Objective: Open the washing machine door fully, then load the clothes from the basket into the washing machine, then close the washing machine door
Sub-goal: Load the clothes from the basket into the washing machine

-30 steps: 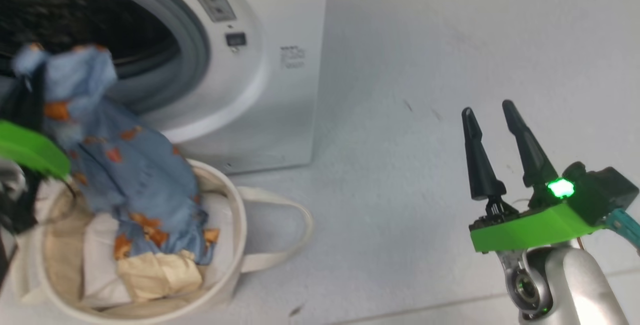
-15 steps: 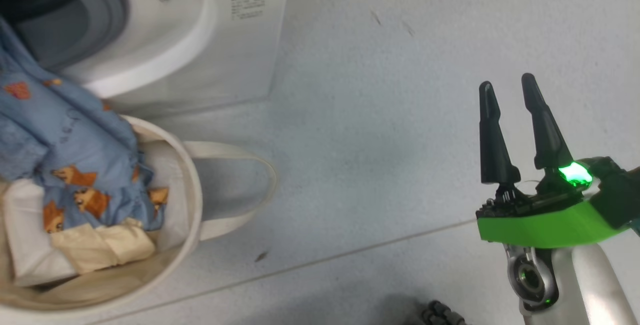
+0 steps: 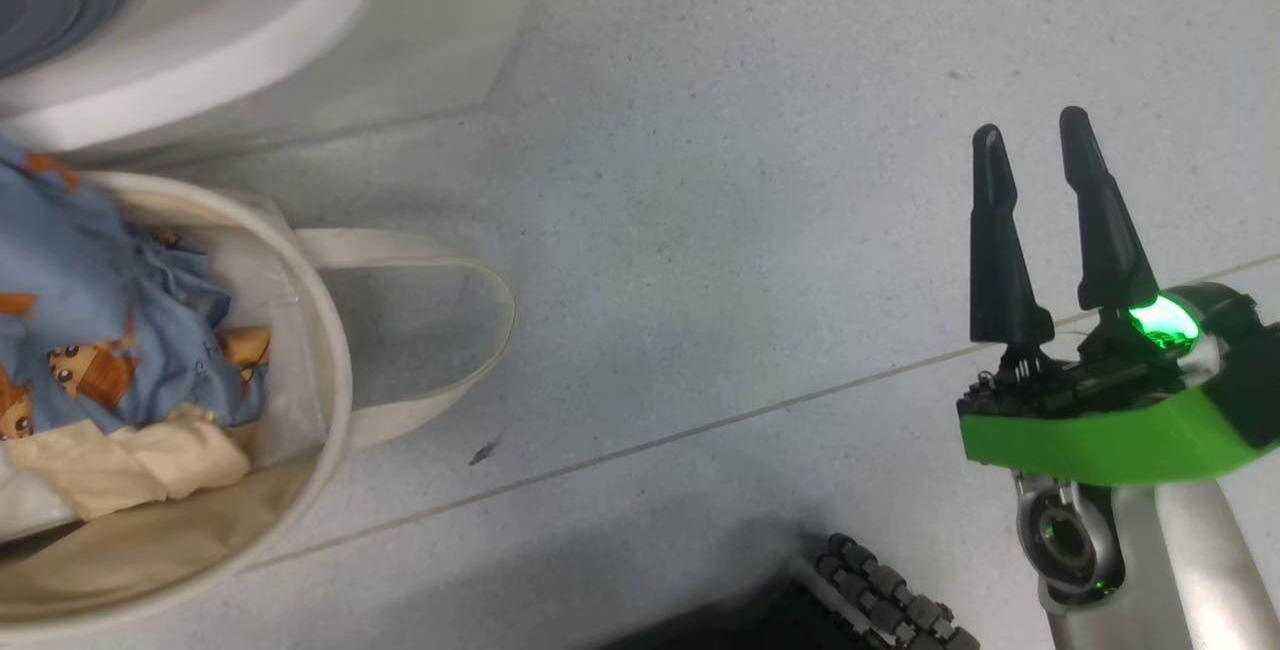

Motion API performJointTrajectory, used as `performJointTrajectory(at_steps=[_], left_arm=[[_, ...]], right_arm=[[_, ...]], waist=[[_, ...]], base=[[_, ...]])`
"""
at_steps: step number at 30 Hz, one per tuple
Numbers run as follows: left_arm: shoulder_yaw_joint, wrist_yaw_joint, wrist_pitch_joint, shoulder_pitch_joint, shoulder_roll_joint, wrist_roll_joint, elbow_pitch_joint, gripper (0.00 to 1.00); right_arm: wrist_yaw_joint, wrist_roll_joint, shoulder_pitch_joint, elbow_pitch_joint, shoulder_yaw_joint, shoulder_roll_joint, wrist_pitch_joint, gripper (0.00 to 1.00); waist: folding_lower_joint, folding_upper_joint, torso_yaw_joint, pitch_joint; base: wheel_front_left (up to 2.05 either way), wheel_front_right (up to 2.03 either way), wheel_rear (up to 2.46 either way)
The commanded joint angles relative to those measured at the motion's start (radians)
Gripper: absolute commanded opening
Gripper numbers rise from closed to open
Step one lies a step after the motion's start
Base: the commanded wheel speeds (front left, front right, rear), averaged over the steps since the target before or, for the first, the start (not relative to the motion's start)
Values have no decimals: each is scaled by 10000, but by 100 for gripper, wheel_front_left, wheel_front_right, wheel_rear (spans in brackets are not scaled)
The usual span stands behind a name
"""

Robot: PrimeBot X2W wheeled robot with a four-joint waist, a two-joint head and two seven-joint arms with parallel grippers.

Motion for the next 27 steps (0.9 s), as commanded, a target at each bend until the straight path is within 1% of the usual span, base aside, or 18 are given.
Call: performJointTrajectory(at_steps=[1, 3, 8, 12, 14, 16, 17, 18, 22, 27], left_arm=[[329, 16, -397, -753, 648, -41, -99, 0], [359, 16, -747, -1071, 677, -120, -34, 0], [220, 16, -1017, -1469, 716, -150, -155, 0], [1146, 16, -1042, -1765, 825, 303, -689, 0], [1842, 16, -1044, -1605, 833, 681, -1079, 0], [2440, 16, -1045, -1172, 708, 938, -1249, 0], [2529, 16, -1045, -860, 603, 980, -1152, 57], [2495, 16, -1046, -558, 499, 981, -1039, 99], [1996, 16, -1021, 16, 272, 745, -92, 100], [1034, 16, -300, 247, 103, 482, 584, 100]], right_arm=[[6, 85, 146, -380, 194, -15, -117, 100], [6, 110, 153, -412, 187, -15, -118, 100], [6, 76, 133, -421, 183, -15, -119, 100], [6, 57, 41, -463, 251, -15, -119, 100], [6, 38, 9, -447, 275, -15, -119, 100], [6, 21, -4, -413, 280, -15, -119, 100], [6, 5, -3, -382, 280, -15, -119, 100], [6, -11, 8, -341, 285, -15, -119, 100], [6, -76, 44, -218, 335, -15, -119, 100], [6, -196, 53, -33, 408, -15, -120, 100]], waist=[[-2, 0, 22, 51], [-2, 0, 47, 95], [-2, 0, 166, 162], [-2, 0, 198, 297], [-2, 0, 209, 321], [-2, 0, 225, 290], [-2, 0, 238, 239], [-2, 0, 249, 166], [-2, 0, 266, -80], [-2, 0, 311, -421]], base=[[0, 0, 0], [0, 0, 0], [0, 0, 0], [0, 0, 0], [0, 0, 0], [0, 0, 0], [0, 0, 0], [0, 0, 0], [0, 0, 0], [0, 0, 0]])
